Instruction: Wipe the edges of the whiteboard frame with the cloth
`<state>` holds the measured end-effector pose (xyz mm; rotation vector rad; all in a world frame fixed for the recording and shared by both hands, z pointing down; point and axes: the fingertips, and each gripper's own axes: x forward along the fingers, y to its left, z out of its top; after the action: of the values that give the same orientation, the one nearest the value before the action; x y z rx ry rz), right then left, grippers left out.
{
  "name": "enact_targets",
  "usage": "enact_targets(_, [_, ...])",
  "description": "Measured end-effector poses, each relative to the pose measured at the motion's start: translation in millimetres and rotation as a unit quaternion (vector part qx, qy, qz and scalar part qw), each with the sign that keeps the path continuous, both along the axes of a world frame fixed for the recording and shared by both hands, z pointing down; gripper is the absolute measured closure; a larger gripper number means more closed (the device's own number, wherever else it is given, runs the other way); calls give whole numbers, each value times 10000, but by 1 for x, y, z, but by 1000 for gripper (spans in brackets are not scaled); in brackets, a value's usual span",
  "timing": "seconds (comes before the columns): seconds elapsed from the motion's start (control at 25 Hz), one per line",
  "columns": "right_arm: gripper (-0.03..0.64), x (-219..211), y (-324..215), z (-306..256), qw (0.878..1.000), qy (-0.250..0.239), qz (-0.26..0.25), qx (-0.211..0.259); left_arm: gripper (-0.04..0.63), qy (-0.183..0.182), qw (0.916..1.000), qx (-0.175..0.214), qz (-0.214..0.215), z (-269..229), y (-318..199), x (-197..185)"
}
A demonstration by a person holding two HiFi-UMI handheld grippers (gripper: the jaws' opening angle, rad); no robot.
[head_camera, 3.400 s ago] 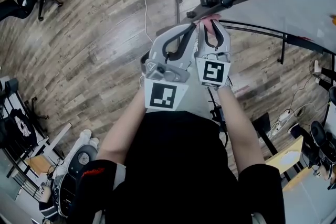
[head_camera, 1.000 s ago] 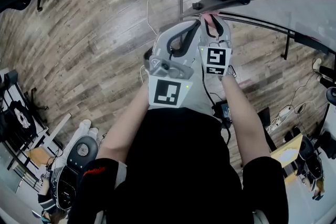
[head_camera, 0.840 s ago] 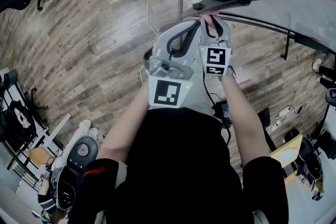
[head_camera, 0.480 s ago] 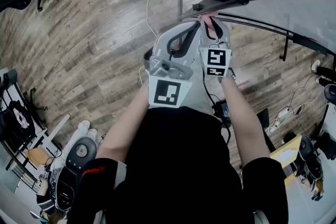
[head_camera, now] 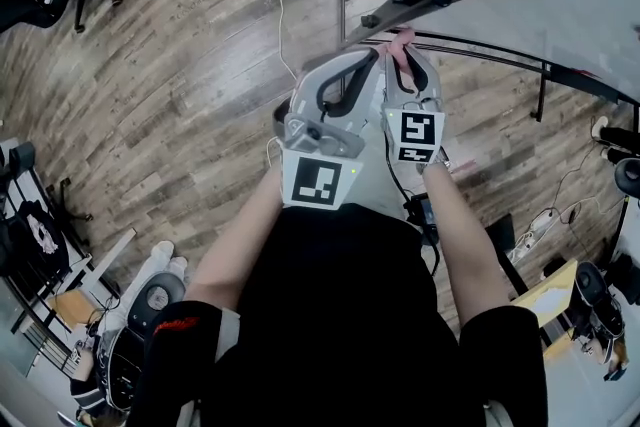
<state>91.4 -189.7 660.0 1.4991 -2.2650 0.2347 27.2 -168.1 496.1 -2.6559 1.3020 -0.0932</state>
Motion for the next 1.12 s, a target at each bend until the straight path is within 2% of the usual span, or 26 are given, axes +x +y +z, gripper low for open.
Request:
enact_targets(0.52, [549, -1, 19, -106, 9930, -322, 206, 1114, 595, 61, 9996, 252, 99, -35, 8, -4])
enact_targets(0.84, [549, -5, 26, -189, 9782, -494, 192, 2010, 595, 124, 9982, 562, 184, -71, 8, -9])
enact_targets(1.12, [549, -21, 36, -255, 9604, -724, 14, 2689, 595, 211, 9958, 880, 128, -104, 8, -18])
